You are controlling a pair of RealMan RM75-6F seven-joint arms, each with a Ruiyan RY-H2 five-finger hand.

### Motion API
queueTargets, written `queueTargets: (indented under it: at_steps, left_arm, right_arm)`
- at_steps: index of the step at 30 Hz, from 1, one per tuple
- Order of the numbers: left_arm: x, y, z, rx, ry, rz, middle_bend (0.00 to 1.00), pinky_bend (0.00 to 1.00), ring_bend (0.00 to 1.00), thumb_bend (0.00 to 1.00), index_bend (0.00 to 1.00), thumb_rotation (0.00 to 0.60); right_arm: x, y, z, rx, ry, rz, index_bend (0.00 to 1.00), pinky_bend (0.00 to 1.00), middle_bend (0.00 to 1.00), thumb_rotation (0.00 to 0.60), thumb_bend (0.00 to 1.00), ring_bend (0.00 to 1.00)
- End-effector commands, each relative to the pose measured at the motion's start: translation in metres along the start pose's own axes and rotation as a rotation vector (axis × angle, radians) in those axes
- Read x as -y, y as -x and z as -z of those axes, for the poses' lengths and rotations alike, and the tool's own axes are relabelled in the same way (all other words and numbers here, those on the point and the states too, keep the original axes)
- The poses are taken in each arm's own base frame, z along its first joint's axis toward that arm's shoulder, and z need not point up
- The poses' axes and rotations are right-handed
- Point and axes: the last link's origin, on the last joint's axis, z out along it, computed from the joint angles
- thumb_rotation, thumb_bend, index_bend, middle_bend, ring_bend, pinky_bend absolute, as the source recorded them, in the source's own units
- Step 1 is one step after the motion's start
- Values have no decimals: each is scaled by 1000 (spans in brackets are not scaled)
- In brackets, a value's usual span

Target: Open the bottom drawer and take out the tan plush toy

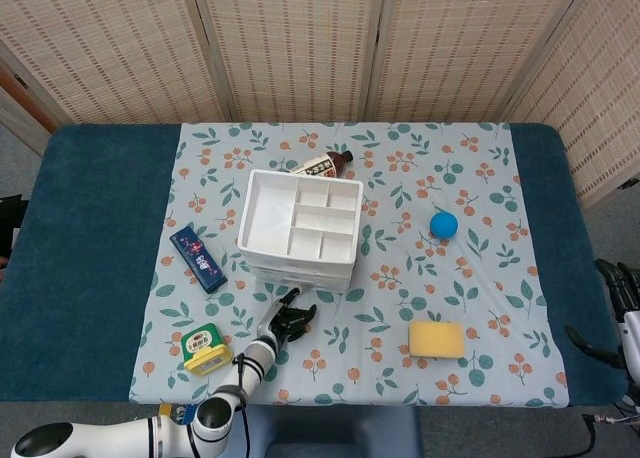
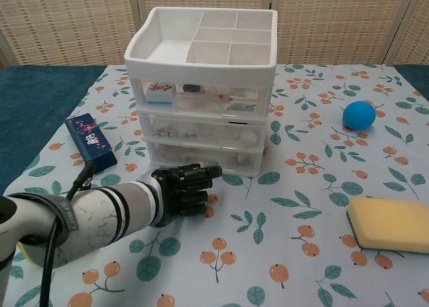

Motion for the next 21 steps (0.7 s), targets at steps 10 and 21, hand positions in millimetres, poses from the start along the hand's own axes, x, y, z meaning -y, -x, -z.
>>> queueTargets:
  at_steps: [10,21]
  left_arm:
    - [-4,-1,-5,-11,-5,31,1000,1000,1000,443,225,600]
    - [-7,2,-5,0,-9,31,1000,1000,1000,444,252,600]
  right_arm:
    - [-1,1,-1,3,3,-2,0,0,74,600,229,0]
    - [0,0,-1,1,4,-3,0,0,74,600,230,0]
